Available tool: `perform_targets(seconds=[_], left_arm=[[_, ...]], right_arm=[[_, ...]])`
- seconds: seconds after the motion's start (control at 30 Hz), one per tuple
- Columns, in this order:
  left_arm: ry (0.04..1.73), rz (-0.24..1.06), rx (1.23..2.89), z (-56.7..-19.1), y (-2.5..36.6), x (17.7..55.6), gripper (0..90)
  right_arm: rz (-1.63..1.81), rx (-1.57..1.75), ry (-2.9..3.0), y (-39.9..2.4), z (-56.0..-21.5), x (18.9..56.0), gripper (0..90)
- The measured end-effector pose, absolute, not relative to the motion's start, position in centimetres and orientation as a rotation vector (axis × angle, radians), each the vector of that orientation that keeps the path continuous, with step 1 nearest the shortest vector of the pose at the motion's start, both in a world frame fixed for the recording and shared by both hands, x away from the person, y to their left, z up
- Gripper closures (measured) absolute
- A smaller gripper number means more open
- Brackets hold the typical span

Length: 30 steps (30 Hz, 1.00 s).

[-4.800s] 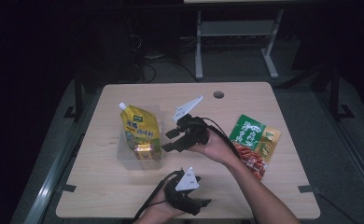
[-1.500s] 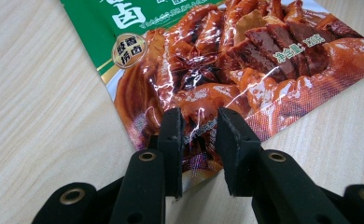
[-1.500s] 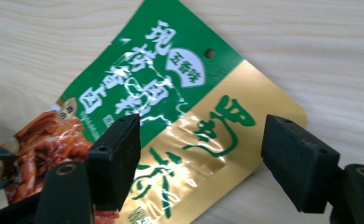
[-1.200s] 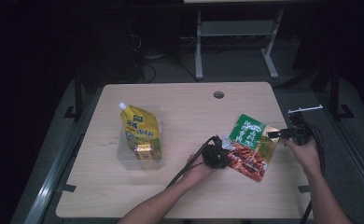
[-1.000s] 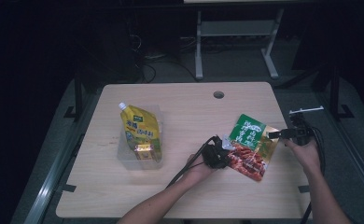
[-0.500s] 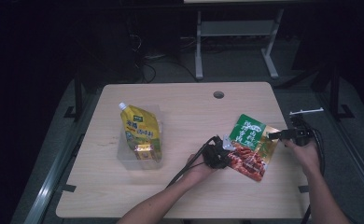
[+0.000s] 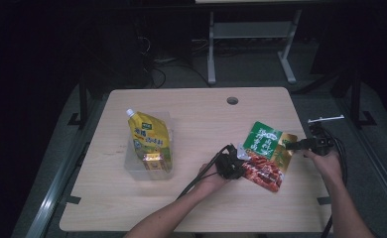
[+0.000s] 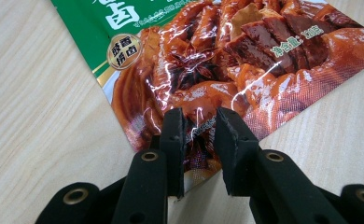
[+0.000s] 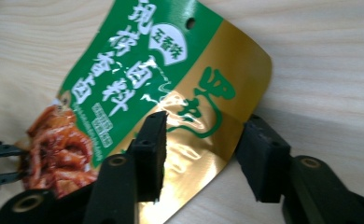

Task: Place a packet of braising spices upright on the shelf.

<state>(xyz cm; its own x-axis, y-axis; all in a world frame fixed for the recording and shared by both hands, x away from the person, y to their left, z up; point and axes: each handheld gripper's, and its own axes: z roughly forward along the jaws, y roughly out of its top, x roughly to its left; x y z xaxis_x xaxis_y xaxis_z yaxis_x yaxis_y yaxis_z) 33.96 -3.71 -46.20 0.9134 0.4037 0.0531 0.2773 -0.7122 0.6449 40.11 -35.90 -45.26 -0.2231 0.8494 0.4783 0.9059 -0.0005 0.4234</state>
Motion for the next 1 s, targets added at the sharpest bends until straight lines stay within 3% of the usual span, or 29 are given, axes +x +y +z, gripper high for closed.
perform_targets(seconds=[0.47,1.0], left_arm=[[0.476,0.269,2.416,-46.14,-4.06,33.80,72.6],[0.457,0.269,2.433,-46.02,-4.11,33.88,73.1]], right_arm=[[-1.001,-1.890,-2.145,-36.32,-45.63,40.07,63.7],[-1.026,-1.928,-2.131,-36.20,-45.98,40.67,66.4]])
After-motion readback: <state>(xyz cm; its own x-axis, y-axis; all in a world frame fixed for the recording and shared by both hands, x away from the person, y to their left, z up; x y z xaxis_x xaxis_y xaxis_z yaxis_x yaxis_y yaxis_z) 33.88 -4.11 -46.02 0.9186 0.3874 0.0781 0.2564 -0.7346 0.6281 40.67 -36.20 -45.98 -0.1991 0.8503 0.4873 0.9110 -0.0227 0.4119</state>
